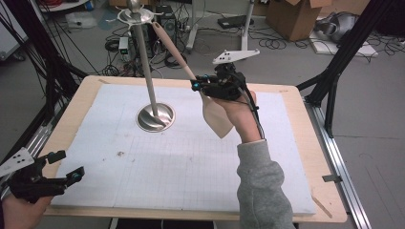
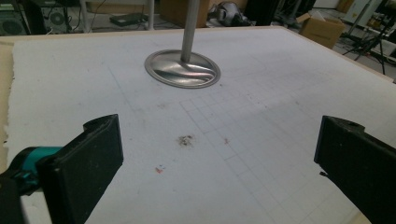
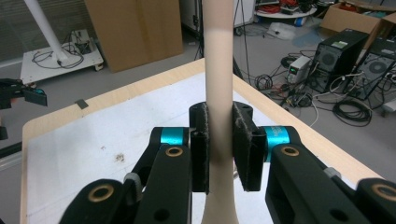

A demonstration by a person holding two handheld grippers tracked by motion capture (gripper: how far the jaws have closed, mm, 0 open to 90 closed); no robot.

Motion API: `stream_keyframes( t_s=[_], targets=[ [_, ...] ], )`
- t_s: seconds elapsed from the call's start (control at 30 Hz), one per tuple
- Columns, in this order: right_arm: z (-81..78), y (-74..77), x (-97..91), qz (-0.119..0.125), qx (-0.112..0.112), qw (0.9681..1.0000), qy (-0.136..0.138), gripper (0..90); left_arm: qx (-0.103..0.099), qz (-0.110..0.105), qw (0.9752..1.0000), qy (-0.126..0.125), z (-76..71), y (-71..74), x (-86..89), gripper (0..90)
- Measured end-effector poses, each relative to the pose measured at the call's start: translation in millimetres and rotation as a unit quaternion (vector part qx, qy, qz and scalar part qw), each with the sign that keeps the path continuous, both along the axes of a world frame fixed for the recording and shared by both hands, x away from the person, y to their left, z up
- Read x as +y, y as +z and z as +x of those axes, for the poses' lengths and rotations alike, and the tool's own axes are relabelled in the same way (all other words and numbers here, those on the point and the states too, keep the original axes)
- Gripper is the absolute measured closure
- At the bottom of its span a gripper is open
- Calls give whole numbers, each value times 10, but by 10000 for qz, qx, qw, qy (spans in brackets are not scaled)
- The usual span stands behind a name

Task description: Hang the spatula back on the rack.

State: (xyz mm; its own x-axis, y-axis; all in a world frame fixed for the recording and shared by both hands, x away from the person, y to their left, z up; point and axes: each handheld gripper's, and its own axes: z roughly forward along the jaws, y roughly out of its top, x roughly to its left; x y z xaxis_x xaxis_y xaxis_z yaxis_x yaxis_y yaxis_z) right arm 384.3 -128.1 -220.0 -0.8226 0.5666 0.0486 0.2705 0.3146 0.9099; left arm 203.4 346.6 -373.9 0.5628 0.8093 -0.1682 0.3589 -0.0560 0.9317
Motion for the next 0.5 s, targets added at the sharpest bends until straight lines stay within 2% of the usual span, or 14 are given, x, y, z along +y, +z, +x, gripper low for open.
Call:
stream_keyframes(
  t_s=[0.5],
  targets=[
    [144,-134,202,-201,150,9997,58,787,-3,22,10000,94,-70,0,58,17]
  ],
)
